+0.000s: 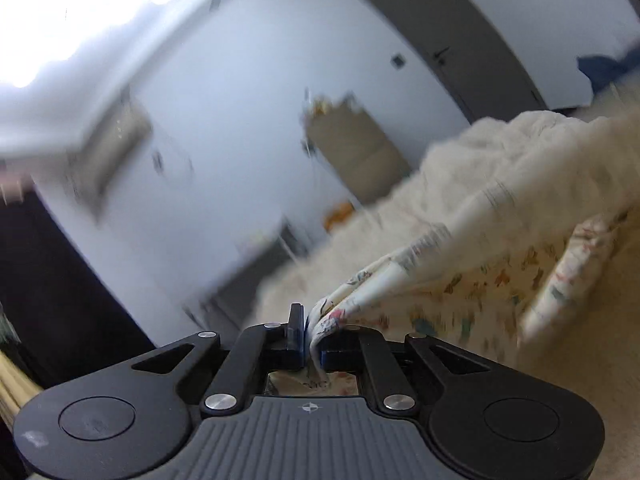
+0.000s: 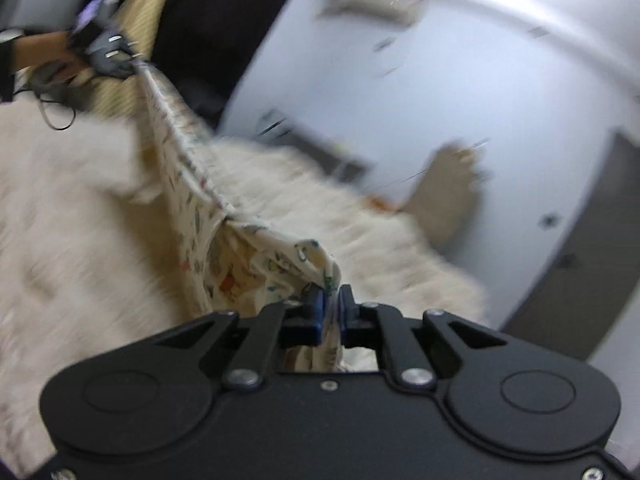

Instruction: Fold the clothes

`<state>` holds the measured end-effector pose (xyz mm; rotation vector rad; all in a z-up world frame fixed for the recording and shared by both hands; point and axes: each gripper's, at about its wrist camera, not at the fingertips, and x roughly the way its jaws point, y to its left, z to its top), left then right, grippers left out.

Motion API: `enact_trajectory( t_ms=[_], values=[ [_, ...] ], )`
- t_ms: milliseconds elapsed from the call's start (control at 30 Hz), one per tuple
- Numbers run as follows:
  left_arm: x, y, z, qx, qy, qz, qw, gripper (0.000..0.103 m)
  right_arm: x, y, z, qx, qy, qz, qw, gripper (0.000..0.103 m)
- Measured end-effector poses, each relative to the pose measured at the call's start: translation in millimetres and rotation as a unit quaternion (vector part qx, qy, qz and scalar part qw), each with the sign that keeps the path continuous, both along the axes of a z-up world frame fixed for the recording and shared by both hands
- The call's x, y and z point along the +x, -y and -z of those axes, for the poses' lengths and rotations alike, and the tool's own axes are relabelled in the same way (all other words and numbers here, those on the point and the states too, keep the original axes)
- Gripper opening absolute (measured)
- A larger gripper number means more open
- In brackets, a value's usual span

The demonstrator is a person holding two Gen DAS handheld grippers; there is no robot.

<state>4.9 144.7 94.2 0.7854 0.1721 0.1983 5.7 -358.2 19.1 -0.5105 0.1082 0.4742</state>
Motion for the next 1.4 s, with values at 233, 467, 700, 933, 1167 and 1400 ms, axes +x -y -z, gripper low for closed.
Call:
enact_trajectory(
  t_ms=[233,467,700,933,1167,1400],
  values=[
    [-48,-19,56,0.048,-0.135,-0.002,0.9897,0.002,-20,63,1,-0.018,-0.118,-0.055,0.991,0.006],
    [-90,-63,121,-0.063,-0.317,0.094,0.9417,0.019,-12,74,23,-0.055,-0.245,-0.066,0.966,0.018],
    [-57,-56,173,-0.133,-0.364,0.099,0.9164,0.065,-29,55,9,-0.030,-0.191,-0.112,0.975,0.062],
    [-14,-50,220,0.051,-0.270,-0.034,0.9609,0.004,-7,10,50,-0.135,-0.212,-0.063,0.966,0.033],
    [-24,-95,202,0.105,-0.228,-0.054,0.9664,0.004,-9,-5,60,-0.136,-0.224,-0.097,0.960,0.021],
    [-44,-136,207,0.119,-0.267,-0.042,0.9553,0.009,-9,-6,64,-0.137,-0.240,-0.102,0.956,0.021]
  ],
)
